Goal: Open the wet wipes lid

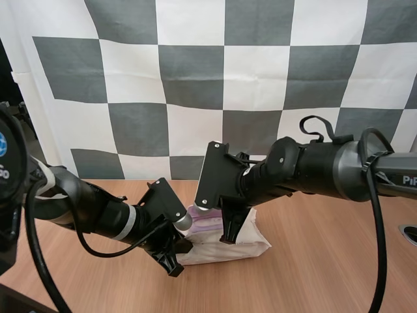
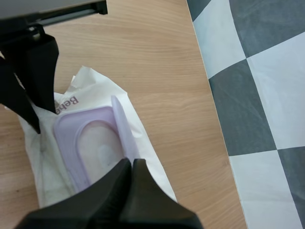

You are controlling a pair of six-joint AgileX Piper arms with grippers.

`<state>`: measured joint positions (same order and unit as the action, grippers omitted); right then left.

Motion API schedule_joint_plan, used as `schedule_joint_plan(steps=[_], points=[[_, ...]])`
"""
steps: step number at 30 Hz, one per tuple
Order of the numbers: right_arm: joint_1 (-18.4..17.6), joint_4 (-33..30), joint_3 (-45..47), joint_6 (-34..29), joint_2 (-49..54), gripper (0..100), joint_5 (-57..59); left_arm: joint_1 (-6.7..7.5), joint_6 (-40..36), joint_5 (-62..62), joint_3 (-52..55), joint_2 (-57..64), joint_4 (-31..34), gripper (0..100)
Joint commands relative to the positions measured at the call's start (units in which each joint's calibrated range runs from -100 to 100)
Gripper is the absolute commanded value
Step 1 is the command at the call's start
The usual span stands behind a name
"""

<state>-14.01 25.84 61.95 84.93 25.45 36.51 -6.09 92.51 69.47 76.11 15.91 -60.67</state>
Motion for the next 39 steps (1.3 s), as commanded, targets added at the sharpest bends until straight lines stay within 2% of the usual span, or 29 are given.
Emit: schedule_joint_plan(steps=[1, 9, 21, 39], points=[[-0.03, -0.02, 0.04, 0.05, -0.13, 0, -1.67, 0.04, 0.75, 0.75, 0.01, -0.07, 0.05, 0], [-0.03, -0.02, -0.12, 0.05, -1.86, 0, -5.9, 0.04, 0.75, 1.67, 0.01, -0.07, 0.05, 0], [-0.03, 1.91, -6.65, 0.05, -9.16, 0, -6.1, 0.04, 0.75, 1.67, 0.01, -0.07, 0.05, 0], [-0.03, 1.91, -7.35, 0.05, -18.97, 0, -14.34, 0.04, 0.75, 1.67, 0.01, -0.07, 0.05, 0]])
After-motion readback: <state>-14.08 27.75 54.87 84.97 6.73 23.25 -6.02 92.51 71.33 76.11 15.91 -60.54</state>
